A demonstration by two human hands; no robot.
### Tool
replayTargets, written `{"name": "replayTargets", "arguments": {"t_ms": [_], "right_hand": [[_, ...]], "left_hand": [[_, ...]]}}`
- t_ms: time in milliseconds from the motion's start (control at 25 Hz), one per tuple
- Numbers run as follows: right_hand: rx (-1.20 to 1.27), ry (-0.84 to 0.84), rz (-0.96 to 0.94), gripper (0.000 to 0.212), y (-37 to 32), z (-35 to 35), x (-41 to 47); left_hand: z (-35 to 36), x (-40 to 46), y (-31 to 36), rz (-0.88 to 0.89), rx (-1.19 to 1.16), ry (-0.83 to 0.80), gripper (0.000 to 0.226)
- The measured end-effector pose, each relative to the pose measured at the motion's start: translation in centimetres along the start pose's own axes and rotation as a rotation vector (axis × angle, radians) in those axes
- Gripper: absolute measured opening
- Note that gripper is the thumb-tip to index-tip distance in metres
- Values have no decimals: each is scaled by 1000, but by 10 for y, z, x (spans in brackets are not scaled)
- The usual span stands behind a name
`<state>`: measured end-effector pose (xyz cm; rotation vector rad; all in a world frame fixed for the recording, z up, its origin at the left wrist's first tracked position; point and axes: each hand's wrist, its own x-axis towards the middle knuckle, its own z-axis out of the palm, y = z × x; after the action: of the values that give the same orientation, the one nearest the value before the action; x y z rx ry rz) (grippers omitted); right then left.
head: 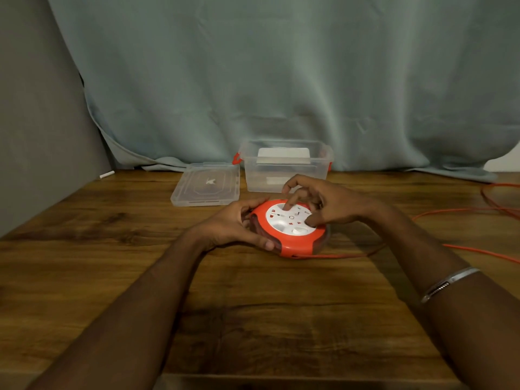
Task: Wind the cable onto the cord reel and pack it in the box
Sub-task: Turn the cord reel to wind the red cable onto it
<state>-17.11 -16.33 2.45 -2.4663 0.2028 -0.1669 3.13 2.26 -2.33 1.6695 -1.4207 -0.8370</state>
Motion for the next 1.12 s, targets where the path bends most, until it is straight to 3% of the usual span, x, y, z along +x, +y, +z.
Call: {"name": "replayTargets", "arguments": {"t_ms": [240,560,840,960,1040,1080,1120], "right_hand": [[-85,70,31,78,-3,1,-3],[-285,158,34,41,-10,10,1],[-468,226,-42,54,-16,26,7],[-461,246,-65,46,-17,26,6],[-363,236,-84,15,-18,21,4],[-309,218,-93,17,-20,17,2],[-261,187,-98,33,-20,13,1]], "left_hand": [[0,0,0,-22,1,8,124],[0,0,-1,-19,-8,14,123],[0,0,-2,18,-31,4,119],[1,1,-1,25,-33,6,107],[1,1,-2,29,-34,8,102],[1,2,-2,25,-34,10,100],[1,1,-2,22,-36,12,99]]}}
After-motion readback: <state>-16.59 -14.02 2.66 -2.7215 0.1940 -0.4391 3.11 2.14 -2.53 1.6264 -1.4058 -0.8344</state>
